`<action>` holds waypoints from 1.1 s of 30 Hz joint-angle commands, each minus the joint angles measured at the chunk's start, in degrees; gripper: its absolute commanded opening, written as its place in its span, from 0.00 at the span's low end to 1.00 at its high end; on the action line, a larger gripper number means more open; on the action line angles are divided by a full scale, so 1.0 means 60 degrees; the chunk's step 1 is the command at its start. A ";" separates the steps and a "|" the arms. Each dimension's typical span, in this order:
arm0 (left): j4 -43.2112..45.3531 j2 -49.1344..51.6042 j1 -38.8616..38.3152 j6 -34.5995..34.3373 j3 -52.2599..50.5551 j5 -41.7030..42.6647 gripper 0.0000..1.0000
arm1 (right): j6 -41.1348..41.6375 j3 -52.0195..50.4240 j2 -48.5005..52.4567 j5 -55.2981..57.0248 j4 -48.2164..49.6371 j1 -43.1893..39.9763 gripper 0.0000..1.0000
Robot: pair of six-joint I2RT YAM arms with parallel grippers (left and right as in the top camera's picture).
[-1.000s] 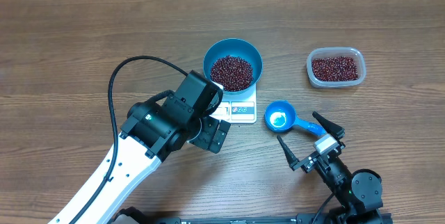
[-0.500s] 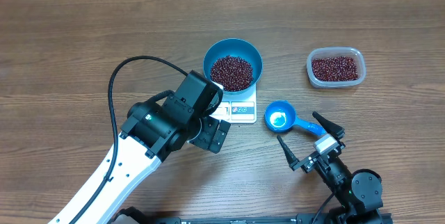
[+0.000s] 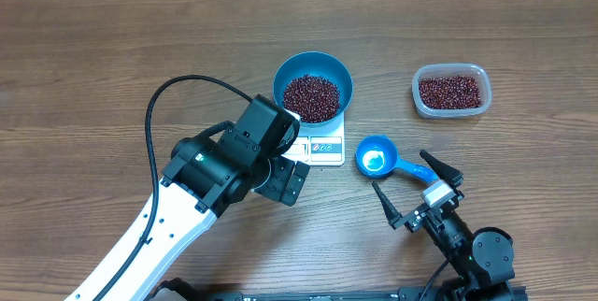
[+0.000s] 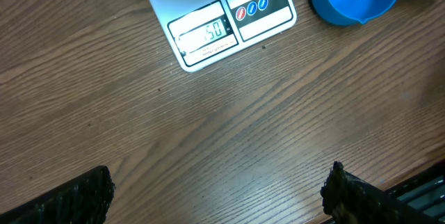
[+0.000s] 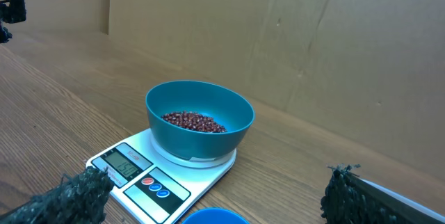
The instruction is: Scoop item into bowl and weigh 150g on scale
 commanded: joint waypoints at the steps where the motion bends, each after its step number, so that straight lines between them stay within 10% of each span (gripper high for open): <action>1: 0.0066 -0.0157 0.0058 -0.0135 0.0073 0.0080 1.00 | 0.0109 -0.0102 -0.0095 0.0098 0.0058 0.0062 1.00; 21: 0.0594 -0.0616 0.0058 -0.0135 -0.0106 -0.0514 1.00 | 0.0109 -0.0102 -0.0095 0.0098 0.0058 0.0062 1.00; 33: 0.3832 -0.6175 0.1708 -0.0142 -0.4827 0.0135 1.00 | 0.0109 -0.0102 -0.0095 0.0098 0.0058 0.0062 1.00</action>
